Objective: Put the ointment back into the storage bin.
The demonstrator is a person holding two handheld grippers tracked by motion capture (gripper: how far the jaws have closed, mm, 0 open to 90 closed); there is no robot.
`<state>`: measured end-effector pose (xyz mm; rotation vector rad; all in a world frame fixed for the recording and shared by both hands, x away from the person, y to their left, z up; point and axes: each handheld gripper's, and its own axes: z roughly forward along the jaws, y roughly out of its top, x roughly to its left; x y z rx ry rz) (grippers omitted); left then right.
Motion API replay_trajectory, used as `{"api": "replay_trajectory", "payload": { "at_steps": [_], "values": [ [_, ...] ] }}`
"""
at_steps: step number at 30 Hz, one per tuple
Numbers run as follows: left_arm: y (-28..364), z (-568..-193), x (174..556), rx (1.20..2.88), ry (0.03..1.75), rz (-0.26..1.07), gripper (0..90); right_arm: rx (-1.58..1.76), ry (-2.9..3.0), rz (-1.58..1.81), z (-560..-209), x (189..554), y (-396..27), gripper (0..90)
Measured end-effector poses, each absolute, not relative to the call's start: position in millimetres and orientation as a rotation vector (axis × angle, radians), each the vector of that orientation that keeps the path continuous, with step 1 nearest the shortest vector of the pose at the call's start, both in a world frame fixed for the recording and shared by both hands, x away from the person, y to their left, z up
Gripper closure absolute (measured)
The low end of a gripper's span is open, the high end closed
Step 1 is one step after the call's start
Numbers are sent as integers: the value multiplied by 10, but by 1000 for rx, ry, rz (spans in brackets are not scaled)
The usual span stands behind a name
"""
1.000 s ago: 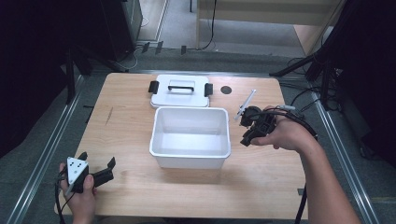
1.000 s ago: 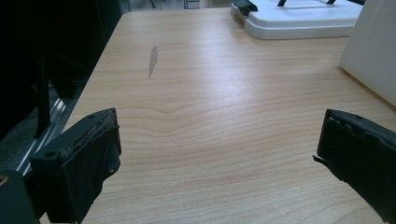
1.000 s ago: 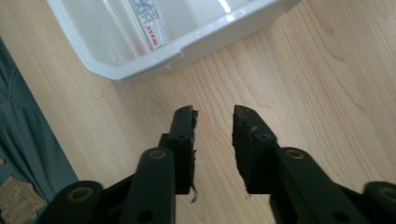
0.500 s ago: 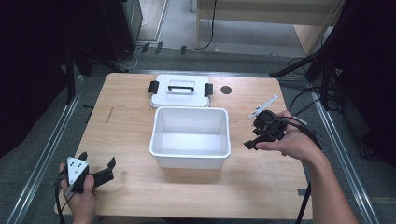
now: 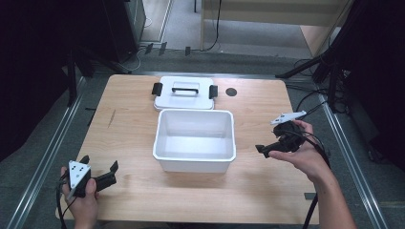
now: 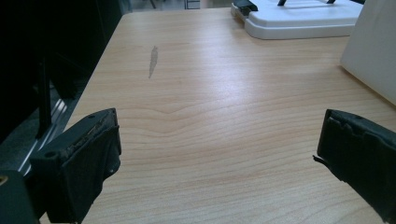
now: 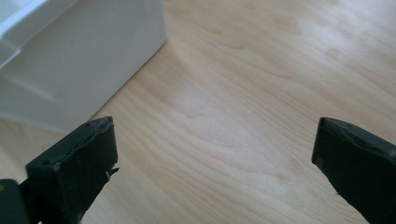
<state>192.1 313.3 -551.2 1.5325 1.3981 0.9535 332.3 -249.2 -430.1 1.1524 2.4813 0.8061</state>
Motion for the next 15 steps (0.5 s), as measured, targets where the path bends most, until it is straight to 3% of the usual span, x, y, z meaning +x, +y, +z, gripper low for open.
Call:
{"api": "replay_trajectory", "payload": {
  "at_steps": [15],
  "values": [
    [3133, -5511, 1919, 1531, 1397, 955, 4, 1273, 2098, 1047, -4648, 3072, -2886, 0]
  ]
}}
